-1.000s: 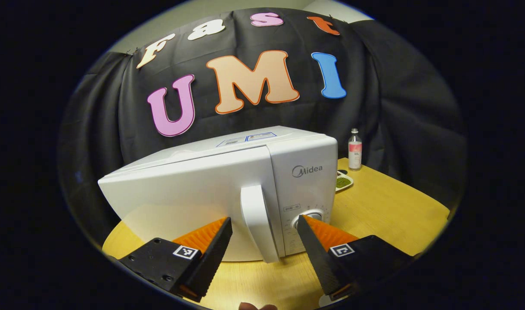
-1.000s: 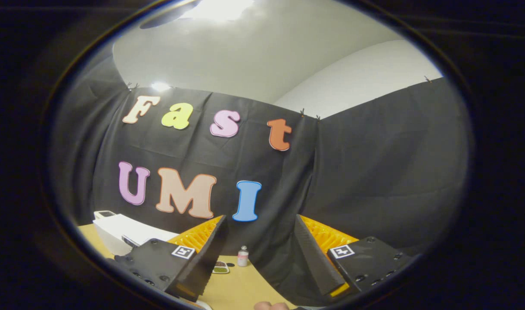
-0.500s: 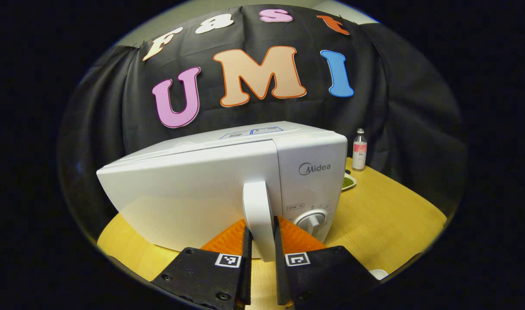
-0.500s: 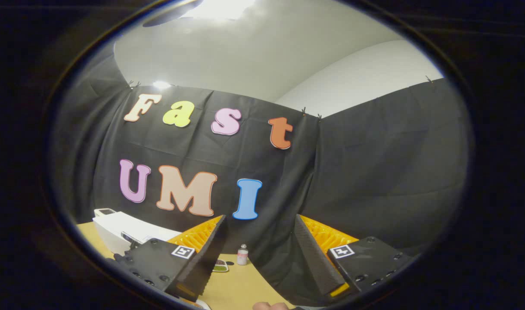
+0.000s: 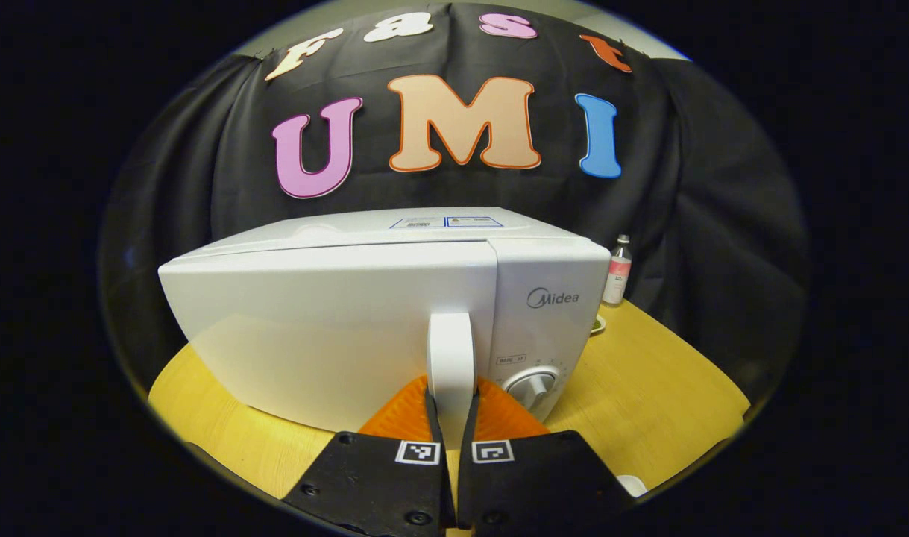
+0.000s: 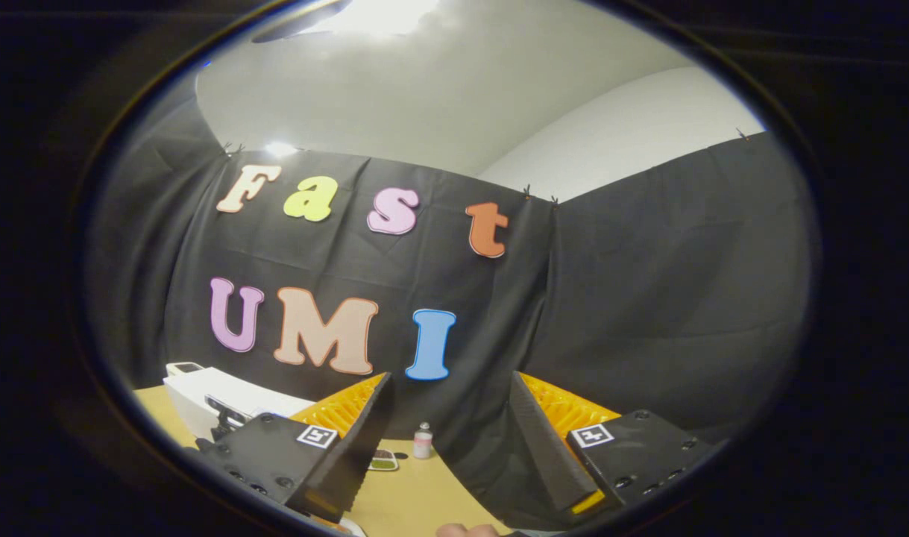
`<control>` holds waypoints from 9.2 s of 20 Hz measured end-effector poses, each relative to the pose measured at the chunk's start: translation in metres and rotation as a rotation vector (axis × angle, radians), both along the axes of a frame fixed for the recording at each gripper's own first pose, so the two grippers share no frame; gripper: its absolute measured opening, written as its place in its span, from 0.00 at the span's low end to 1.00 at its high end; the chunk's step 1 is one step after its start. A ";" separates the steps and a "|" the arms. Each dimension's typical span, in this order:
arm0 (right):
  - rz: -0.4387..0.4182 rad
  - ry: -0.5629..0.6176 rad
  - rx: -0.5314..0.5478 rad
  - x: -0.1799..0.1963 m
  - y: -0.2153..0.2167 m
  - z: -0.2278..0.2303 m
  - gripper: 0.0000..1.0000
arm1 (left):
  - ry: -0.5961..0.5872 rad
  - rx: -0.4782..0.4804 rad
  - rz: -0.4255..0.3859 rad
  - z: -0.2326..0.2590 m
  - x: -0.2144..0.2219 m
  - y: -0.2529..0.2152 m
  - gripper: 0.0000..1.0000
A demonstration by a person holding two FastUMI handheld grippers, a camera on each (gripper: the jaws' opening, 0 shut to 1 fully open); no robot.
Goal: Open the microwave oven with the left hand, put the food in, and close the microwave oven.
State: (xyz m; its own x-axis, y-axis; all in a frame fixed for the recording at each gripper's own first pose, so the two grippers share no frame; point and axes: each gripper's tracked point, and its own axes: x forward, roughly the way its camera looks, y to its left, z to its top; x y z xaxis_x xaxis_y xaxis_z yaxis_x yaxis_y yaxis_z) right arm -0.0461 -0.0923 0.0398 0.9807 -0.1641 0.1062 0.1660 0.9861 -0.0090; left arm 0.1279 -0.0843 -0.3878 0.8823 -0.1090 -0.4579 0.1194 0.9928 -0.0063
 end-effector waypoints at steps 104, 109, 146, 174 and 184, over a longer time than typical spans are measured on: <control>0.388 0.968 -0.054 -0.052 0.248 -0.514 0.98 | -0.394 0.024 0.335 0.275 -0.287 0.350 0.96; 0.386 0.982 -0.045 -0.051 0.250 -0.516 0.99 | -0.384 0.020 0.331 0.270 -0.286 0.352 0.96; 0.395 1.056 0.040 -0.054 0.260 -0.506 0.24 | -0.358 0.013 0.353 0.259 -0.288 0.365 0.96; 0.391 0.712 1.181 0.113 0.510 -0.409 0.29 | -0.286 0.032 0.326 0.257 -0.317 0.338 0.96; 0.298 0.651 1.250 0.152 0.549 -0.437 0.29 | -0.227 0.045 0.403 0.245 -0.336 0.350 0.96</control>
State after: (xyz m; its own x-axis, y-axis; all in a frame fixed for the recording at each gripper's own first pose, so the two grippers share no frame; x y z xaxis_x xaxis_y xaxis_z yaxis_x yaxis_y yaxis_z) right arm 0.1054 0.4564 -0.3971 0.8116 0.4027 -0.4232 0.2592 0.4010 0.8787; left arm -0.2078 0.2660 -0.1431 0.9288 0.2788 -0.2442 -0.2828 0.9590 0.0195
